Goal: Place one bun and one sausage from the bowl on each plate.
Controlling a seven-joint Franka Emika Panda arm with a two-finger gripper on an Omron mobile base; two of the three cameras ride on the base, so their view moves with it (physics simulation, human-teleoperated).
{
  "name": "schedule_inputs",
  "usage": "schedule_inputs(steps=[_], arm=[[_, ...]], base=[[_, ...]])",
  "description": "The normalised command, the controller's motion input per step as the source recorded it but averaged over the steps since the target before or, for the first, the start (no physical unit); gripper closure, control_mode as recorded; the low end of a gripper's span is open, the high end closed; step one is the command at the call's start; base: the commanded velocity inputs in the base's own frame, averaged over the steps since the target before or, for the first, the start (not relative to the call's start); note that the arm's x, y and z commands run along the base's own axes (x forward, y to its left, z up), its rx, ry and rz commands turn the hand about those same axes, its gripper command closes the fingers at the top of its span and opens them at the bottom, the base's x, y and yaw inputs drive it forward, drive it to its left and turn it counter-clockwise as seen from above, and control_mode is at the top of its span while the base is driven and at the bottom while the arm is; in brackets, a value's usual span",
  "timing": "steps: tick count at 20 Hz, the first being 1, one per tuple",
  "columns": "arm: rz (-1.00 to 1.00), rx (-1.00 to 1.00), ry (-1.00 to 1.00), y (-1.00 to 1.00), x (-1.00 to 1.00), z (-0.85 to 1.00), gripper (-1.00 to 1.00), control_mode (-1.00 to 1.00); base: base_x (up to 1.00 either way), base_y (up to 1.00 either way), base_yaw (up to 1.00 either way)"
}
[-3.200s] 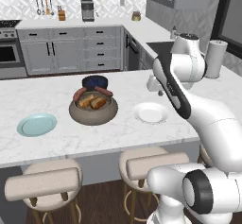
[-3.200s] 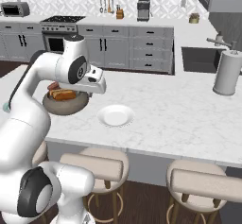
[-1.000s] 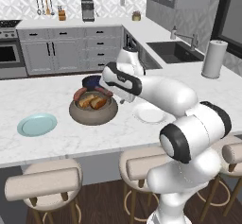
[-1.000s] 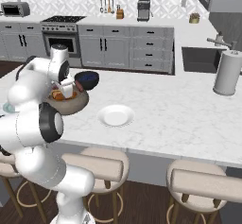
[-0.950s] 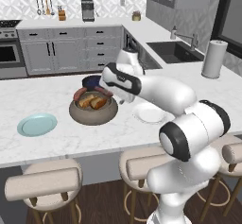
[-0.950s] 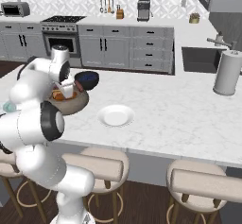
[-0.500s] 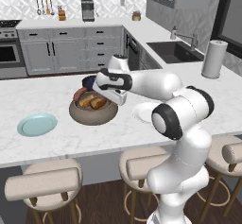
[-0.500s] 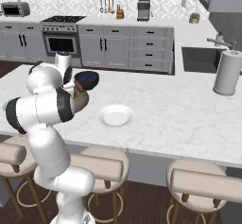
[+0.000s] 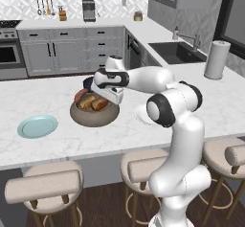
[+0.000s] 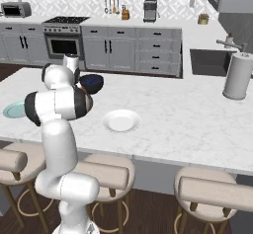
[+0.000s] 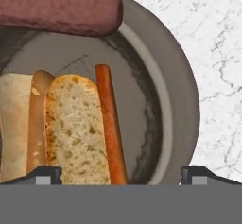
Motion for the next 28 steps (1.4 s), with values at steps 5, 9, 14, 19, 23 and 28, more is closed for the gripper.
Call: schedule_inputs(steps=[5,9,14,19,23,28], arm=[[0.0,0.0,0.09,0.1,0.28,-0.41,-1.0,-1.0],[0.0,0.0,0.0,0.01,0.01,-0.14,-1.0,-1.0],[0.0,0.0,0.0,0.0,0.0,0.0,-1.0,-1.0],[0.0,0.0,0.0,0.0,0.0,0.0,1.0,-1.0],[0.0,0.0,0.0,0.0,0.0,0.0,1.0,-1.0],[0.0,0.0,0.0,0.0,0.0,0.0,1.0,-1.0]], base=[[0.0,0.0,0.0],[0.0,0.0,0.0],[0.0,0.0,0.0],[0.0,0.0,0.0],[0.0,0.0,0.0],[0.0,0.0,0.0]])
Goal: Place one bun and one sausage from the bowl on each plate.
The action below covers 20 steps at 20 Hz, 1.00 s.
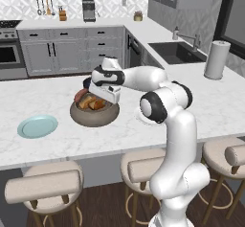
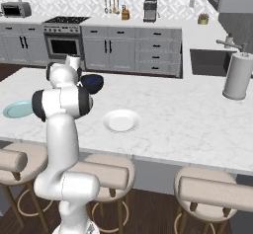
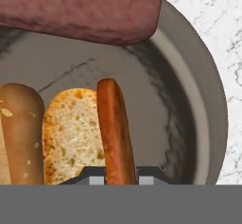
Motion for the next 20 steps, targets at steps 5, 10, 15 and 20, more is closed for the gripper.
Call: schedule_inputs(steps=[5,10,15,20], arm=[[0.01,0.0,-0.02,0.04,-0.17,0.11,1.0,-1.0],[0.16,0.04,0.0,-0.17,-0.65,0.45,1.0,-1.0],[0.31,0.1,0.0,-1.0,-0.66,0.0,1.0,-1.0],[0.32,0.04,0.0,-1.0,-0.36,0.0,1.0,-1.0]], base=[[0.0,0.0,0.0],[0.0,0.0,0.0],[0.0,0.0,0.0],[0.0,0.0,0.0]])
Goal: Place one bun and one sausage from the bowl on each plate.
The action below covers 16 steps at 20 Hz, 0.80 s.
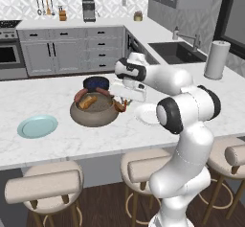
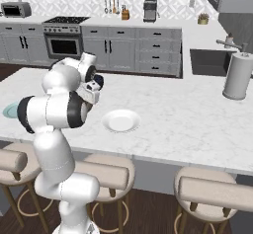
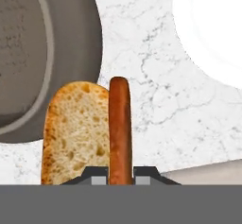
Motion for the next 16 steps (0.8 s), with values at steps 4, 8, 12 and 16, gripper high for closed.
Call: schedule_inputs(steps=[4,8,12,16], arm=[[0.36,0.05,0.0,-1.0,0.08,-0.04,1.0,-1.0],[0.29,0.02,0.0,-1.0,0.07,-0.22,1.0,-1.0],[0.21,-0.01,-0.06,-0.91,0.13,-0.36,1.0,-1.0],[0.16,-0.08,-0.25,-0.3,0.3,-0.34,1.0,-1.0]], base=[[0.0,0.0,0.0],[0.0,0.0,0.0],[0.0,0.0,0.0],[0.0,0.0,0.0]])
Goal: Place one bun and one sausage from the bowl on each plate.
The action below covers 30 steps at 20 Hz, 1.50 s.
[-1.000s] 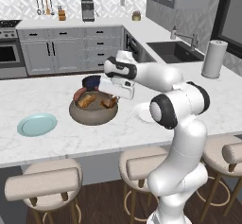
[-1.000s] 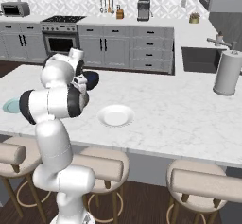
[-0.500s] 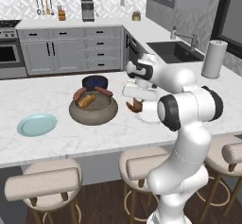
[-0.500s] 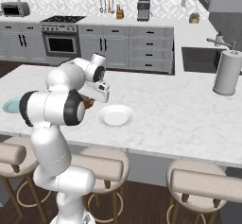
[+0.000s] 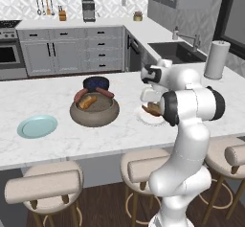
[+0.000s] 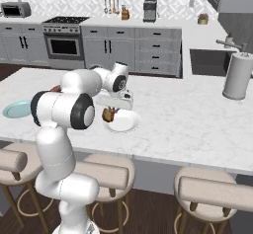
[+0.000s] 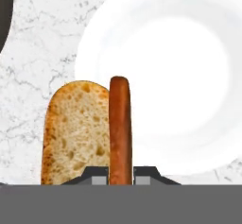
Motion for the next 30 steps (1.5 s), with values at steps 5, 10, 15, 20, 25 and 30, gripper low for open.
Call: schedule_inputs(steps=[5,10,15,20,25,30], arm=[[-0.05,-0.05,-0.28,0.12,0.03,-0.3,1.0,-1.0],[-0.23,0.0,-0.1,0.04,0.06,-0.11,1.0,-1.0],[-0.05,0.0,-0.07,0.0,0.43,-0.02,1.0,-1.0],[0.0,0.0,0.0,0.0,0.15,-0.15,1.0,-1.0],[0.0,0.0,0.0,0.0,0.0,0.0,1.0,-1.0],[0.0,0.0,0.0,0.0,0.0,0.0,-1.0,-1.0]], base=[[0.0,0.0,0.0],[0.0,0.0,0.0],[0.0,0.0,0.0],[0.0,0.0,0.0],[0.0,0.0,0.0],[0.0,0.0,0.0]])
